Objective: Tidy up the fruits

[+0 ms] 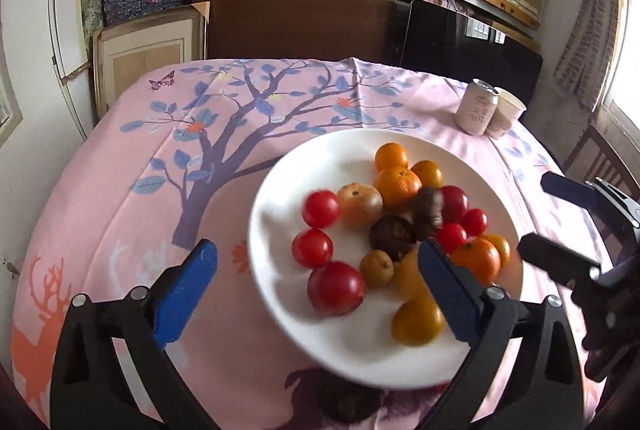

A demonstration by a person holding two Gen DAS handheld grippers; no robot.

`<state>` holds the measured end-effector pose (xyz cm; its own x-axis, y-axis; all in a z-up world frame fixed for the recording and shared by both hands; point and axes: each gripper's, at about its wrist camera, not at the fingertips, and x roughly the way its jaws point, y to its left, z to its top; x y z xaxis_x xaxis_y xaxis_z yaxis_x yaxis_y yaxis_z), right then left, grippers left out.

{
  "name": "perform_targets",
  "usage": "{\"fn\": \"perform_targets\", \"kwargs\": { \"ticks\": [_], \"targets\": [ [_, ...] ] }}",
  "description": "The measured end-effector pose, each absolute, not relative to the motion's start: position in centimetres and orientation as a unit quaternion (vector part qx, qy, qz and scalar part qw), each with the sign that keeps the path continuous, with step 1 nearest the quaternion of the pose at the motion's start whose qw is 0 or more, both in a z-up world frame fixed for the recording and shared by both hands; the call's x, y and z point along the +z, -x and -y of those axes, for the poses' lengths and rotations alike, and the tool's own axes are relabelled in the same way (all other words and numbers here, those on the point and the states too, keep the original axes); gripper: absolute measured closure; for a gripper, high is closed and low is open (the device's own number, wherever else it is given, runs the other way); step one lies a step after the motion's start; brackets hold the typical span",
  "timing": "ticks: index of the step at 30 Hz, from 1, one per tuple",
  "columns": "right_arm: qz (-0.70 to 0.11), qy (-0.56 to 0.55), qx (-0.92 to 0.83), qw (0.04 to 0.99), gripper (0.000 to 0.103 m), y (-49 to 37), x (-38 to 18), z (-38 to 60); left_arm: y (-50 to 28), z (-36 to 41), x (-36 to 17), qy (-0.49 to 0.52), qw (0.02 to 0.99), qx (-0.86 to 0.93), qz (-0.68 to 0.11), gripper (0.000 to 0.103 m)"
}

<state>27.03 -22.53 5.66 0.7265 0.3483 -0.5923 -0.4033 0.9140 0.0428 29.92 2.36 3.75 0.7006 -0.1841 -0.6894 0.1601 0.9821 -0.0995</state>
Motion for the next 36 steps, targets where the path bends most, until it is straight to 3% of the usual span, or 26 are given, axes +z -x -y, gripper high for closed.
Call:
{"fn": "perform_targets", "kwargs": {
  "ticks": [7,12,17,19,21,22,23,24,25,31,36],
  "targets": [
    [-0.334,0.072,0.2,0.918,0.01,-20.7,4.7,21.2,-23.6,-3.6,3.7,-0.015,0.921,-0.109,-0.375,0.004],
    [-0.39,0.093,0.199,0.894,0.01,-19.6,0.6,18.6,-21.3,-1.9,-0.1,-0.11,0.904,-0.1,-0.401,0.004],
    [-0.413,0.091,0.19,0.886,0.01,-21.7,-2.3,17.4,-23.1,-1.7,-3.6,-0.12,0.896,-0.08,-0.421,0.004],
    [-0.417,0.076,0.197,0.884,0.014,-22.5,-3.1,17.2,-24.6,-2.4,-3.6,-0.072,0.888,-0.101,-0.443,0.005],
    [-0.421,0.044,0.213,0.881,0.025,-23.1,-3.2,17.7,-25.5,-3.0,-3.7,-0.034,0.889,-0.113,-0.443,0.005],
    [-0.424,0.04,0.213,0.879,0.031,-23.0,-3.2,18.0,-25.6,-3.0,-3.6,-0.032,0.889,-0.115,-0.442,0.009],
    [-0.421,0.038,0.227,0.878,0.036,-22.7,-3.3,18.2,-25.3,-2.9,-3.3,-0.035,0.892,-0.128,-0.432,0.038],
    [-0.418,0.031,0.249,0.873,0.057,-22.3,-3.3,18.3,-25.0,-2.7,-3.1,-0.038,0.893,-0.14,-0.426,0.059],
    [-0.421,0.017,0.277,0.864,0.073,-21.8,-3.2,18.4,-24.9,-2.7,-3.0,-0.038,0.889,-0.142,-0.433,0.063],
    [-0.409,0.007,0.267,0.873,0.073,-19.3,-2.0,19.3,-22.9,-2.6,-2.1,-0.026,0.88,-0.161,-0.446,0.064],
    [-0.343,0.006,0.26,0.902,0.073,-18.4,2.4,20.8,-22.9,-2.5,1.2,-0.003,0.896,-0.173,-0.41,0.063]
  ]
}}
